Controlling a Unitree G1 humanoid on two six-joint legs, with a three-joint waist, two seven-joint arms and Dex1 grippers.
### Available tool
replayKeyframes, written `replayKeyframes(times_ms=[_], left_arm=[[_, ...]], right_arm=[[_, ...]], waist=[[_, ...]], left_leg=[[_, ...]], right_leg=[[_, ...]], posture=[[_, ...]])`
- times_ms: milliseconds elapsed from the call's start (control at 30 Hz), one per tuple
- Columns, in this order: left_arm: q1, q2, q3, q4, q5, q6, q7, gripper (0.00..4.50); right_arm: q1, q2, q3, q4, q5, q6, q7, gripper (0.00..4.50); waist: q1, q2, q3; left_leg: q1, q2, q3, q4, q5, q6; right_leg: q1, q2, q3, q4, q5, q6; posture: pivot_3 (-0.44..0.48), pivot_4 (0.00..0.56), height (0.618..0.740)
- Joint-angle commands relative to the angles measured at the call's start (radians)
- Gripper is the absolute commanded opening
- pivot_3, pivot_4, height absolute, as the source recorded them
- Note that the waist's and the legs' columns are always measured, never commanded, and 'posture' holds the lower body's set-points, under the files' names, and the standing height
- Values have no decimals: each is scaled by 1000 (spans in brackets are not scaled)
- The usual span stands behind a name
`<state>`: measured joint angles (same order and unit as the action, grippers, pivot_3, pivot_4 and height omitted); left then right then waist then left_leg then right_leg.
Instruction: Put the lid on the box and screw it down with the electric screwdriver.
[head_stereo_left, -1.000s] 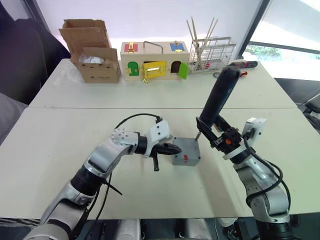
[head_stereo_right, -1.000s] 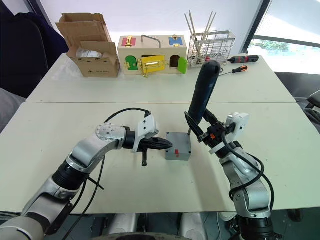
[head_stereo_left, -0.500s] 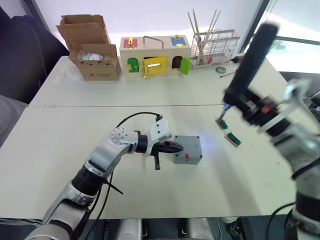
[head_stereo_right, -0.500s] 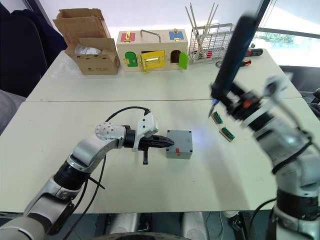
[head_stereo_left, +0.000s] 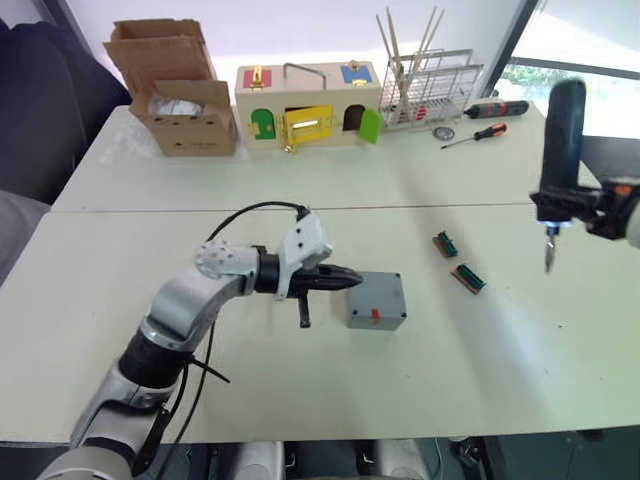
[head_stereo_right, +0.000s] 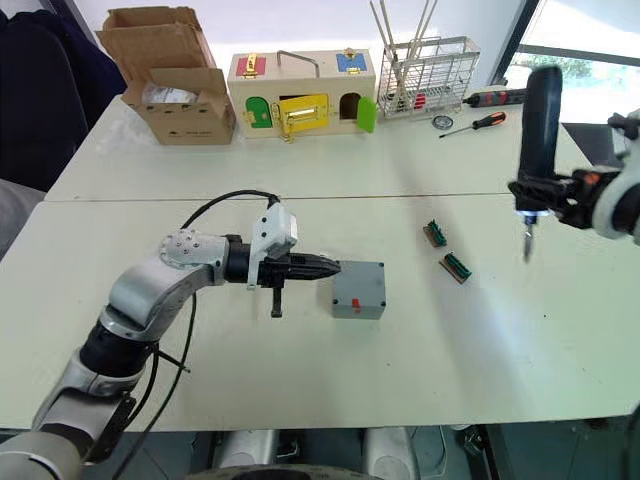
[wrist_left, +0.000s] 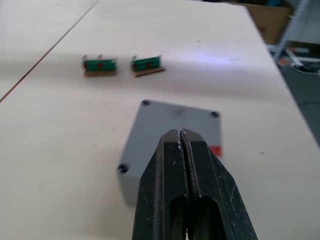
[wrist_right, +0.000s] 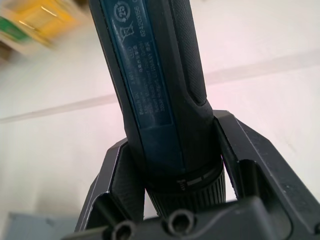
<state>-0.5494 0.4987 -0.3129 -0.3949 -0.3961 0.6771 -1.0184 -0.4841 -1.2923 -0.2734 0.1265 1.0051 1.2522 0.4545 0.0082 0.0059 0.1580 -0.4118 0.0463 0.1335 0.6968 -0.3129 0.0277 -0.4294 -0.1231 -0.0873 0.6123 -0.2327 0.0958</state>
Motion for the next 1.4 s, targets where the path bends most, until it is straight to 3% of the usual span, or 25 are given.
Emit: replayKeyframes(times_ms=[33, 167, 333, 633, 700, 733, 867, 1133, 1300, 1400], left_arm=[[15, 36, -23, -114, -21, 14, -12, 0], [44, 56, -64, -152, 3, 15, 14, 0], [94, 59, -93, -166, 30, 27, 73, 0], [115, 72, -82, -158, 26, 51, 125, 0], [112, 75, -73, -145, 24, 51, 130, 0], [109, 77, -67, -136, 25, 49, 133, 0], [100, 78, -50, -103, 26, 42, 141, 0], [68, 13, 44, 26, -10, 27, 172, 0], [45, -16, 111, 101, -30, 18, 178, 0], [49, 5, 113, 119, -18, 22, 166, 0]], right_arm=[[-78, -49, 118, 177, -107, 42, 166, 1842], [-172, -33, 316, 349, -280, 24, 315, 1842], [-337, 72, 512, 615, -524, -98, 464, 1842], [-513, 204, 611, 937, -816, -284, 641, 1842], [-526, 219, 604, 974, -857, -313, 655, 2852], [-528, 225, 597, 987, -874, -329, 649, 3009], [-538, 238, 564, 1008, -910, -362, 654, 4428], [-517, 210, 410, 869, -905, -479, 579, 4468], [-316, 234, 185, 513, -789, -482, 501, 4468], [-115, 317, 4, 193, -695, -499, 426, 4468]], waist=[[-1, 0, 1], [-1, 7, 6], [-14, 7, 7], [-20, 6, 8], [-21, 6, 8], [-22, 6, 8], [-21, 6, 8], [-21, 6, 9], [-17, 6, 9], [-16, 6, 9]], left_leg=[[0, 0, 0, 0, 0, 0], [0, -1, 0, 1, -1, 1], [1, 0, 0, 2, 0, 0], [1, 1, 0, 1, 5, -8], [1, 1, 0, 2, 5, -9], [1, 1, 0, 3, 5, -9], [2, 1, 0, 3, 5, -9], [2, 1, 2, 3, 6, -11], [2, 1, 1, 2, 8, -13], [2, 1, 1, 2, 8, -14]], right_leg=[[0, 0, 0, 0, 0, 0], [-1, 1, 1, 1, -1, -1], [-1, 3, 2, 3, -1, -3], [-1, 4, 2, 3, 2, 2], [-1, 4, 2, 3, 2, 2], [0, 4, 2, 3, 2, 2], [2, 4, 2, 3, 2, 2], [1, 4, 2, 4, 3, 5], [1, 5, 1, 7, 4, 5], [1, 5, 0, 7, 4, 5]], posture=[[0, 150, 728], [0, 150, 728], [0, 150, 728], [0, 150, 728], [0, 150, 728], [0, 150, 728], [0, 150, 728], [0, 150, 728], [0, 150, 728], [0, 150, 728]])
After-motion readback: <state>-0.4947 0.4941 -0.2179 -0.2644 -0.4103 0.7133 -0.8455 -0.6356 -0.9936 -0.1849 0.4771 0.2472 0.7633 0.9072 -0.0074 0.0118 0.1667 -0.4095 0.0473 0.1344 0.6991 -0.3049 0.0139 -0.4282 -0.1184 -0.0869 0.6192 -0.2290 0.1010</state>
